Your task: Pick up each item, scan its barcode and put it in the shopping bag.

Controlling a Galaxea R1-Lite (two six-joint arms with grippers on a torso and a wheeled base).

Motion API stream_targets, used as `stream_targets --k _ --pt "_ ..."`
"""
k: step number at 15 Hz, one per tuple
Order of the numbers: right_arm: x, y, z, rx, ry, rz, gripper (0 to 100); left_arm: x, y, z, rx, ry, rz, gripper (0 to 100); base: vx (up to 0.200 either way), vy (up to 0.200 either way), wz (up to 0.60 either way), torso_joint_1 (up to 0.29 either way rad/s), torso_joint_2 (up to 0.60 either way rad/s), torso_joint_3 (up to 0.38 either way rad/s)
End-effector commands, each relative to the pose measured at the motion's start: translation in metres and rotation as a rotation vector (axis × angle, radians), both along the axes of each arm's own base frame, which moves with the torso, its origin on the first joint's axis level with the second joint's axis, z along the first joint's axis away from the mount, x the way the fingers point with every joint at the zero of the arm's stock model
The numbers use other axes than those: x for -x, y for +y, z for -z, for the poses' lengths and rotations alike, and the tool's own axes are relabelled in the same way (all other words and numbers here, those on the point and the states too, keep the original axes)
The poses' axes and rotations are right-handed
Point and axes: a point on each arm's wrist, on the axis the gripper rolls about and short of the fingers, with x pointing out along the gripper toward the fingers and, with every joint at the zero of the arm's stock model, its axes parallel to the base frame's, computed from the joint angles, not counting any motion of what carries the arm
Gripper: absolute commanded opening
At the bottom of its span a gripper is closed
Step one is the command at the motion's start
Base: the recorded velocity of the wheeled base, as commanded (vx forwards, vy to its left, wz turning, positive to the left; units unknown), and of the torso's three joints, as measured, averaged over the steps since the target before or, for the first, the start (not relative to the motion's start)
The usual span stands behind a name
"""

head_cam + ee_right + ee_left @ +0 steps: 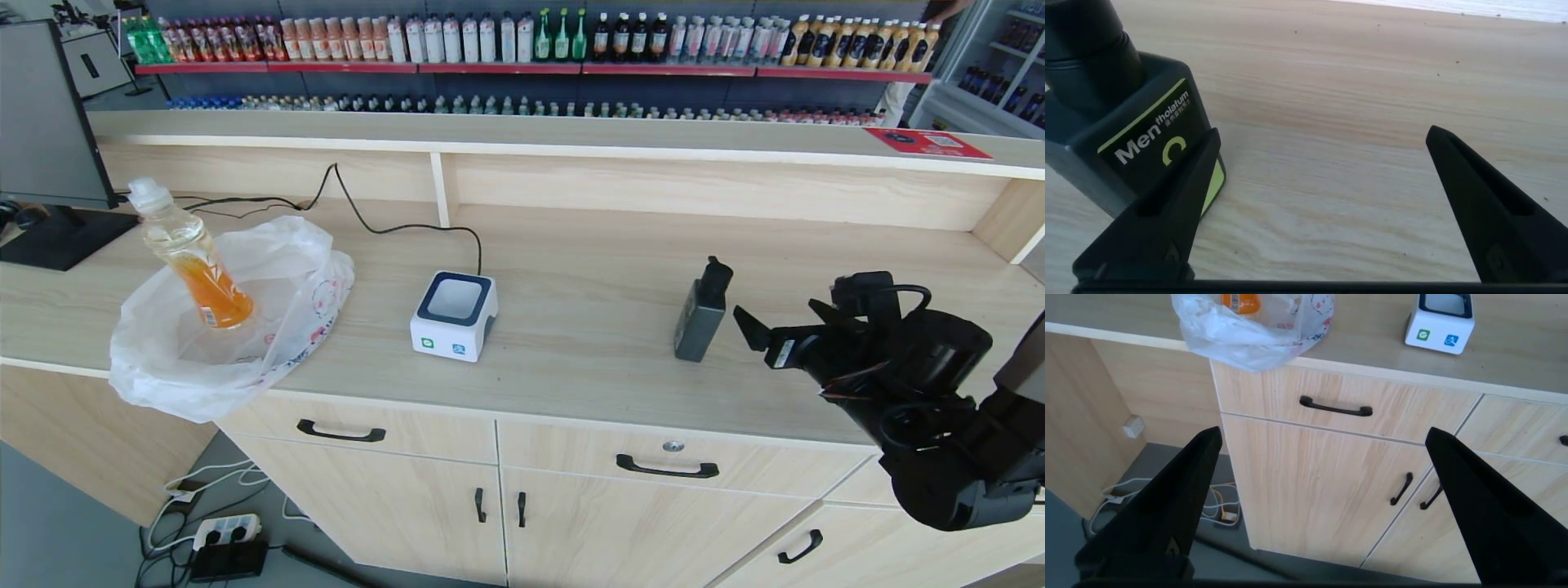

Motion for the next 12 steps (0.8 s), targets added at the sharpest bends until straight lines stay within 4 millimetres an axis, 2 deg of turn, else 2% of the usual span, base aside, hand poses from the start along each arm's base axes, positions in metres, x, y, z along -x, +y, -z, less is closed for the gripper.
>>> stream_targets --k 1,3,7,8,10,12 --pt "0.013 0.011 -0.009 0.0 -0.009 -0.036 100 0.0 0.0 0.0 -0.001 0.0 -0.001 100 0.0 0.0 0.0 0.0 0.0 0.0" --pt "0.023 0.017 -0.012 0.001 -0.008 -0.06 100 0.0 0.0 0.0 -0.001 0.002 0.0 100 0.0 0.0 0.0 0.0 0.0 0.0" --pt "0.044 0.014 -0.015 0.004 0.014 -0.058 100 0.0 0.0 0.0 0.0 0.002 -0.001 100 0.0 0.0 0.0 0.0 0.0 0.0" --pt "0.058 0.013 -0.016 0.006 0.032 -0.06 100 0.0 0.0 0.0 0.0 0.002 -0.001 100 0.0 0.0 0.0 0.0 0.0 0.0" --pt "0.074 0.024 -0.022 0.005 0.023 -0.111 100 0.0 0.0 0.0 0.0 0.002 0.0 100 0.0 0.0 0.0 0.0 0.0 0.0" --pt "0.082 0.032 -0.025 0.013 0.015 -0.143 100 0.0 0.0 0.0 -0.001 0.002 -0.001 100 0.0 0.0 0.0 0.0 0.0 0.0"
